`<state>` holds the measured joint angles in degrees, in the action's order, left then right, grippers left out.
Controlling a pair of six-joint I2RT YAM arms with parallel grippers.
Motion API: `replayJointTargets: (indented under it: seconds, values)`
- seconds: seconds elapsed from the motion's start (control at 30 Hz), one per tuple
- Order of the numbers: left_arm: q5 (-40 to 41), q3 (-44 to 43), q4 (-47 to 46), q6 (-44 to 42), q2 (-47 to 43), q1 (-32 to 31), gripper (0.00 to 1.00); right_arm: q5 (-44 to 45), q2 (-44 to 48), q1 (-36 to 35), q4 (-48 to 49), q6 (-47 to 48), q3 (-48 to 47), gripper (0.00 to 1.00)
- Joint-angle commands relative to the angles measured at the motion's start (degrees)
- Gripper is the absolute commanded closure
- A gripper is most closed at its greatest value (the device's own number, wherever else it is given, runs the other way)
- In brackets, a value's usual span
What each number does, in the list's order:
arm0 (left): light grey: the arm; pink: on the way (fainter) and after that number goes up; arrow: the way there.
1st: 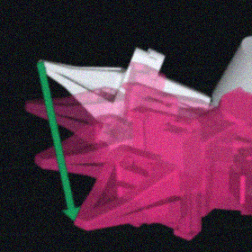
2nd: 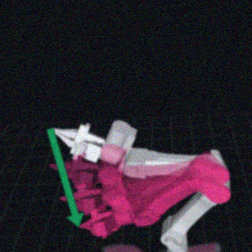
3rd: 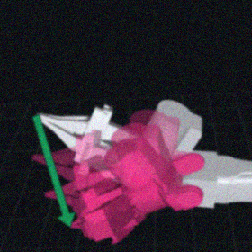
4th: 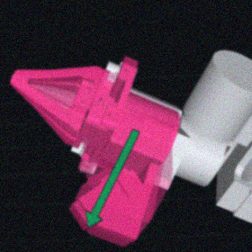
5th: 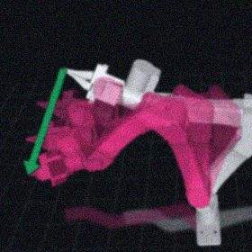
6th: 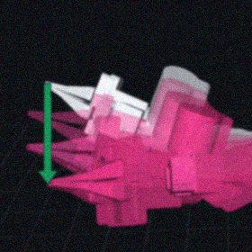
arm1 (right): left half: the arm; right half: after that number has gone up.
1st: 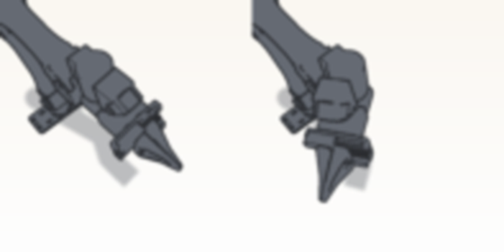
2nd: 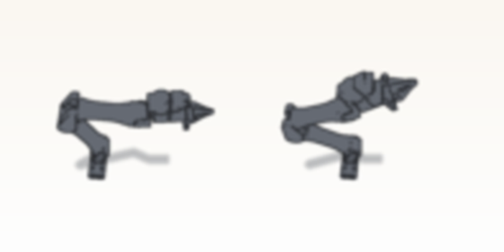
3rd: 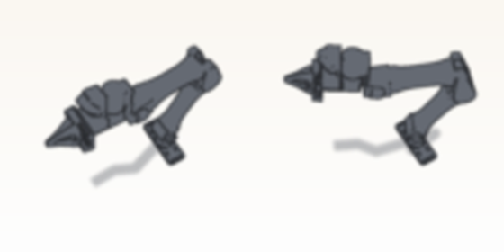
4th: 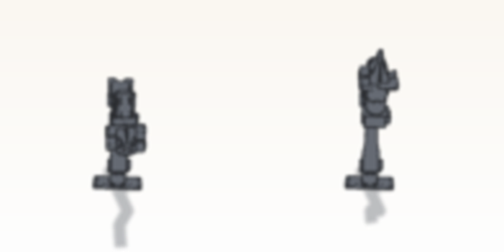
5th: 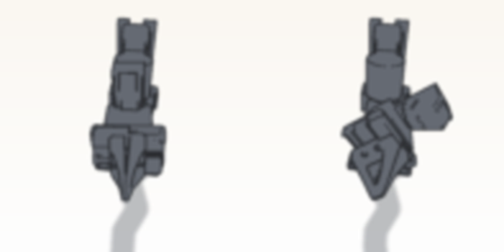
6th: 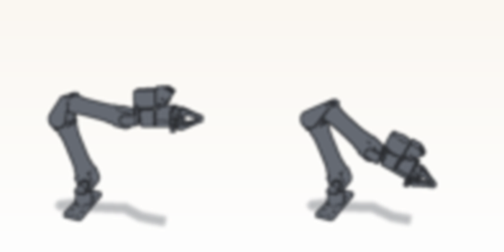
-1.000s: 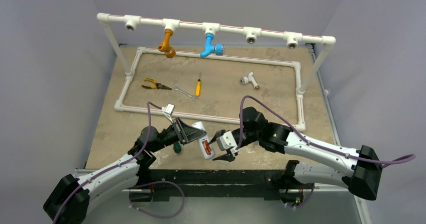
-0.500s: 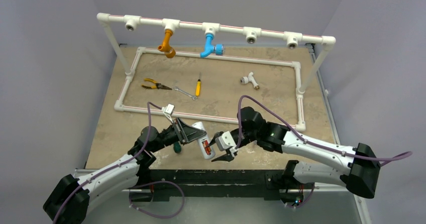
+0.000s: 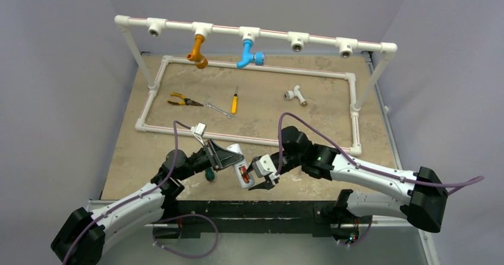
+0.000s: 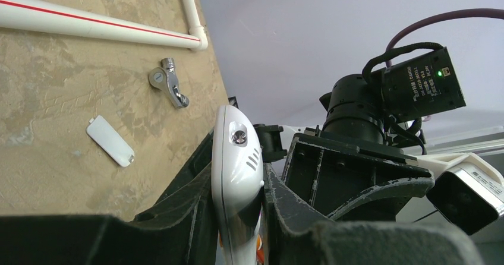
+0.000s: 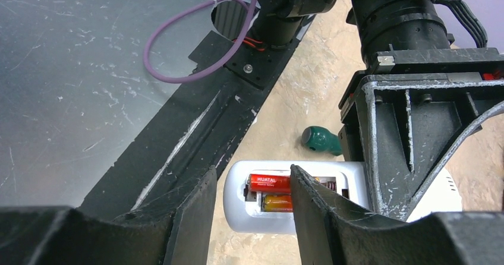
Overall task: Load the batteries into the remote control
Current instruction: Load the battery into the remote control.
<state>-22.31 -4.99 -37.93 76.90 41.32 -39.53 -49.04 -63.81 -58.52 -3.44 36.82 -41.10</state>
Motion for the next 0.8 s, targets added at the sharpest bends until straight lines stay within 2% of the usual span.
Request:
replayJointTargets:
  seconds: [0.0, 0.77]
  values:
    - [-0.4, -1.0, -2.2, -0.3, -0.7, -0.3, 1.00, -0.2, 0.4, 0.1, 2.0, -0.5, -0.2, 0.54]
    - [-0.5, -2.0, -1.9, 0.2, -1.1, -0.3, 1.00, 3.6, -0.7, 0.3, 5.5, -0.6, 1.0, 0.58]
